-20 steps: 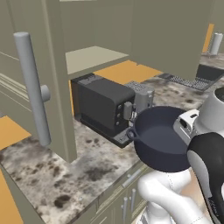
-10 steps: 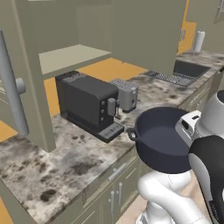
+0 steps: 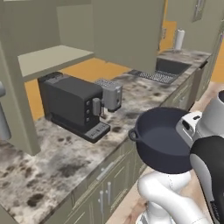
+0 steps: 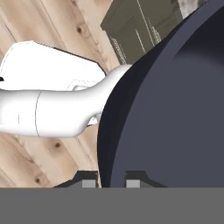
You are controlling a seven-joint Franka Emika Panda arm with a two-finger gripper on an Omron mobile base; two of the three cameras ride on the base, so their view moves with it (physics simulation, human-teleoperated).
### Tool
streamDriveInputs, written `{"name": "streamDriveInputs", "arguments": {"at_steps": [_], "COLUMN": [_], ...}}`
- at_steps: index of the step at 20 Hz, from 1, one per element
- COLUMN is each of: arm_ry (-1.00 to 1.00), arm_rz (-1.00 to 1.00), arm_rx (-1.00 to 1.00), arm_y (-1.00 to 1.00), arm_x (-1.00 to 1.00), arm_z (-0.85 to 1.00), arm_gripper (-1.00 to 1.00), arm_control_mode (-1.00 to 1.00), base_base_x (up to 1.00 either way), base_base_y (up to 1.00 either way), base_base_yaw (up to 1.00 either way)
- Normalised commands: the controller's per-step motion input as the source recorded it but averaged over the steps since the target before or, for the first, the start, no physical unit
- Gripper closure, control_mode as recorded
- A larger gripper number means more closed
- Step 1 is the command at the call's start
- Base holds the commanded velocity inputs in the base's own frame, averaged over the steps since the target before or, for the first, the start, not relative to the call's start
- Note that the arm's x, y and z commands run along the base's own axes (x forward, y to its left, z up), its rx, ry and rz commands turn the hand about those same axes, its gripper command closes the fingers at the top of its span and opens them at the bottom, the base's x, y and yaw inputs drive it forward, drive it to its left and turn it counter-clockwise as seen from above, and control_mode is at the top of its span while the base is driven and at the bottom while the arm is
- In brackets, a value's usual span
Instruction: Pick the kettle from the cabinet and place it on a stove burner. Then pick the pot from the counter and place it on another stove burner. Finally, turn both burners on.
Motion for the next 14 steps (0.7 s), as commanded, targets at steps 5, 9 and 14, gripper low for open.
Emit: {"name": "streamDriveInputs", "arguments": {"at_steps": [5,9,14], "arm_ry": [0.00,0.00,0.00], "arm_rz": [0.00,0.00,0.00], "arm_rx": [0.00,0.00,0.00], "arm_y": [0.00,0.00,0.00], "arm_x": [0.00,0.00,0.00], "arm_z": [0.00,0.00,0.00], "arm_gripper": [1.00,1.00,1.00], "arm_control_mode": [1.00,1.00,1.00], "base_base_x": [0.00,0.00,0.00], "base_base_y": [0.00,0.00,-0.07], "base_base_yaw": [-0.39,-0.43,-0.41]}}
